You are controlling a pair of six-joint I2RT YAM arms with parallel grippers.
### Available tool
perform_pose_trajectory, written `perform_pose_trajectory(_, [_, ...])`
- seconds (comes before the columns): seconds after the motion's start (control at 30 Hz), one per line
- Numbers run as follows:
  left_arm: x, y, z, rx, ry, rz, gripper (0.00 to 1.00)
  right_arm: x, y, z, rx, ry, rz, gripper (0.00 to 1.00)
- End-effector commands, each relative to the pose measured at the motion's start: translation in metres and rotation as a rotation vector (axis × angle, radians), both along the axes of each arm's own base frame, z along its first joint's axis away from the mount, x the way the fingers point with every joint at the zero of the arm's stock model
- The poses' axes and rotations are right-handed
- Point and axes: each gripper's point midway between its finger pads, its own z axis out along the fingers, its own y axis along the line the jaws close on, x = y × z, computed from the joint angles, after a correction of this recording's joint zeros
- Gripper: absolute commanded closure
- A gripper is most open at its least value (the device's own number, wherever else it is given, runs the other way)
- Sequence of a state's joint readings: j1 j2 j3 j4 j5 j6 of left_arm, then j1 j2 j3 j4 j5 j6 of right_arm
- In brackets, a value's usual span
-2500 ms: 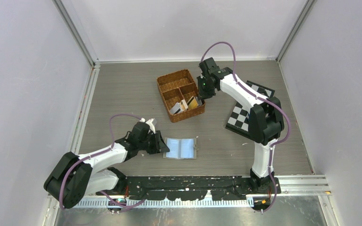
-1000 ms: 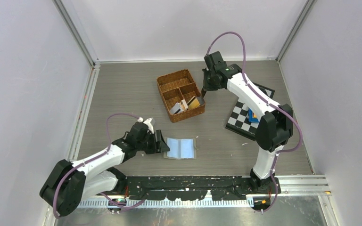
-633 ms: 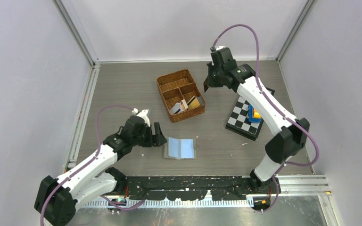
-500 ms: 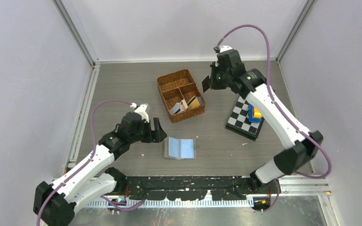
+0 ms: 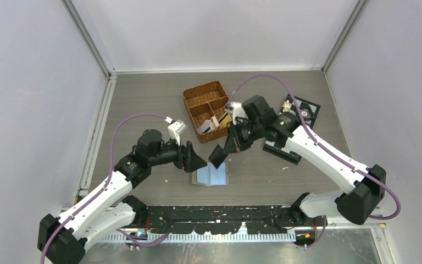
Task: Put the credit cards into the card holder
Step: Insert the credit card into the card holder.
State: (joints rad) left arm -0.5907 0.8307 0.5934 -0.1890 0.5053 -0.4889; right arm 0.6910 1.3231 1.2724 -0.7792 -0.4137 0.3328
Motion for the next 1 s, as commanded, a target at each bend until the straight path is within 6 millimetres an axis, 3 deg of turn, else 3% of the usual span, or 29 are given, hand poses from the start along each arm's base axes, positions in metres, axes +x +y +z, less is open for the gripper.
perform_pose_trajectory(0.0, [-0.025,-0.024,0.016,-0.094,-0.048,-0.187,0.20,-0.060,0.022,0.033,0.187,0.014,0.252,1.00])
perform_pose_trajectory(0.27, [-0.055,-0.043,0.012,-0.102,-0.021,-0.332,0.23,-0.089,0.020,0.037,0.250,0.052,0.369,0.99])
perform_pose_trajectory(0.4, [-0.066,-0.048,0.010,-0.120,0.019,-0.391,0.62,-0.092,0.018,0.039,0.254,0.041,0.387,1.00])
perform_pose_trajectory(0.43, [-0.066,-0.050,0.013,-0.135,0.008,-0.402,0.77,-0.092,0.018,0.040,0.253,0.037,0.389,1.00])
perform_pose_trajectory(0.47, [-0.067,-0.051,0.014,-0.140,0.009,-0.405,0.91,-0.089,0.017,0.039,0.244,0.026,0.376,0.98])
perform_pose_trajectory(0.5, [-0.067,-0.051,0.013,-0.142,0.012,-0.403,0.99,-0.084,0.017,0.037,0.229,0.012,0.349,0.87])
perform_pose_trajectory(0.6, [-0.063,-0.051,0.013,-0.158,0.005,-0.376,1.00,-0.066,0.013,0.029,0.176,-0.023,0.236,0.50])
perform_pose_trajectory(0.67, [-0.060,-0.051,0.014,-0.178,-0.001,-0.339,1.00,-0.057,0.010,0.023,0.154,-0.032,0.161,0.36])
perform_pose_trajectory(0.83, [-0.048,-0.047,0.029,-0.298,-0.064,-0.212,1.00,-0.046,0.015,0.012,0.249,-0.002,0.002,0.32])
perform_pose_trajectory(0.97, [-0.045,-0.043,0.034,-0.335,-0.079,-0.165,1.00,-0.042,0.029,0.019,0.424,0.013,-0.063,0.34])
